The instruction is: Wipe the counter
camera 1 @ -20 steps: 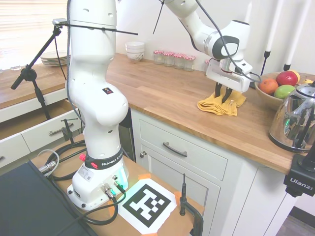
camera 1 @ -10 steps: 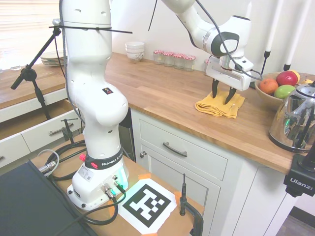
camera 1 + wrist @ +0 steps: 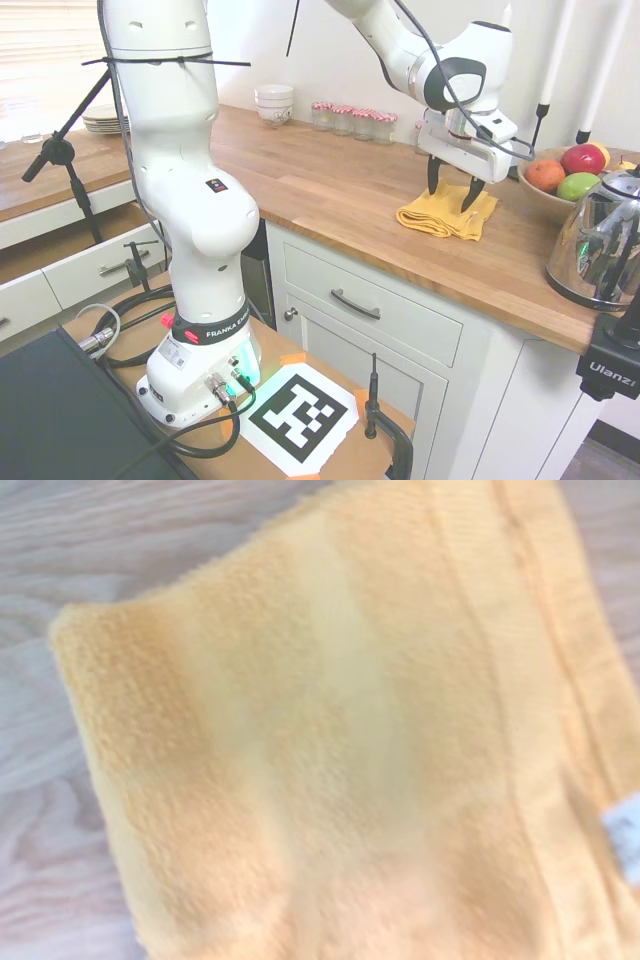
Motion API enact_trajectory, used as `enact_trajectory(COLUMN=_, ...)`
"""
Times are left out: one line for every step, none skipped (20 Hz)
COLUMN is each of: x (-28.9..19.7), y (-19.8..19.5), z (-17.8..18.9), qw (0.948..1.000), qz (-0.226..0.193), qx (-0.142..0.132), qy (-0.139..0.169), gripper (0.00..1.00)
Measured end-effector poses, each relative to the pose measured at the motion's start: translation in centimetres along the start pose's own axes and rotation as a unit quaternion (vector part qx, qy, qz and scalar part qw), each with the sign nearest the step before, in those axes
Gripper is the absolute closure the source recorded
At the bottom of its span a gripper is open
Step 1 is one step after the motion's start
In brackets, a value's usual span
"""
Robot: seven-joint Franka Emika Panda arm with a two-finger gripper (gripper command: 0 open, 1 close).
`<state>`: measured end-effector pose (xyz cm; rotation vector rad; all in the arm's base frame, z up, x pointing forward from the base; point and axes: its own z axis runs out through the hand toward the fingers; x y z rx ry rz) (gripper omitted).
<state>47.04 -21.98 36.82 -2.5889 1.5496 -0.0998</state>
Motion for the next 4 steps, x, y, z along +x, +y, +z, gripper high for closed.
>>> enact_trajectory(x=-0.03, y=0.37, z=-0.14, qw=1.0000, qz=0.002, qx=0.001, qy=0.000, gripper=0.00)
enact_trajectory(x=-0.02, y=0.72, z=-0.29, qw=1.0000, qz=0.005, qx=0.002, qy=0.000, gripper=0.00)
enact_trajectory(x=-0.06, y=1.13, z=-0.48, qw=1.0000, qz=0.006, qx=0.003, qy=0.000, gripper=0.00)
enact_trajectory(x=-0.13, y=1.34, z=-0.51, qw=1.0000, qz=0.007, qx=0.003, qy=-0.001, gripper=0.00)
